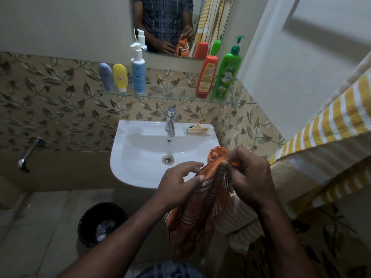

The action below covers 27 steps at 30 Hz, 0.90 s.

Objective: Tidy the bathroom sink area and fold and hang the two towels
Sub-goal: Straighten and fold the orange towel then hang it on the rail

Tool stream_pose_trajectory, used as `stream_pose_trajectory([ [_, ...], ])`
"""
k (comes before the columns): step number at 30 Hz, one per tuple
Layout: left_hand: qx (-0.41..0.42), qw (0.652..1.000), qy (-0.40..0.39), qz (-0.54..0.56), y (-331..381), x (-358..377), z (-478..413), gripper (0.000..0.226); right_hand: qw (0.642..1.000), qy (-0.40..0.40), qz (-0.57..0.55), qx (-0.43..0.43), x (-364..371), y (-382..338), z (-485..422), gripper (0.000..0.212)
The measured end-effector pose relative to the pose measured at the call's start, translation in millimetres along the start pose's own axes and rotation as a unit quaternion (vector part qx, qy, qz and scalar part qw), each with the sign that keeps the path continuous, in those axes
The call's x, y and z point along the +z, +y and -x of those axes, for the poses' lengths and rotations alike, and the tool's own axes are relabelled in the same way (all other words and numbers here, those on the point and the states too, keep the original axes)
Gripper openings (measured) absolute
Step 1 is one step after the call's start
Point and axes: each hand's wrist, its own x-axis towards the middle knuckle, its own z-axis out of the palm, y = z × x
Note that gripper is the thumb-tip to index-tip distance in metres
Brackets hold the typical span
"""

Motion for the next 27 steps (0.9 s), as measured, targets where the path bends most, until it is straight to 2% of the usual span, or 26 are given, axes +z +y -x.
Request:
stream_pose_trajectory([
  [7,-0.038,0.997,0.036,0.052,-3,-8,3,0.012,1.000,0.006,0.014,0.012,-3,7,1,0.025],
  [11,-0.038,0.995,-0.011,0.095,-2,-5,2,0.011,1.000,0.000,0.013,0.010,-2,7,3,0.026],
  [16,-0.047,0.994,-0.057,0.085,2,-2,1,0.012,1.000,-0.003,-0.011,0.004,-3,4,3,0.018],
  [27,-0.039,0.997,0.027,0.064,5,-10,8,0.012,0.999,0.001,0.022,0.027,-4,12,5,0.021],
])
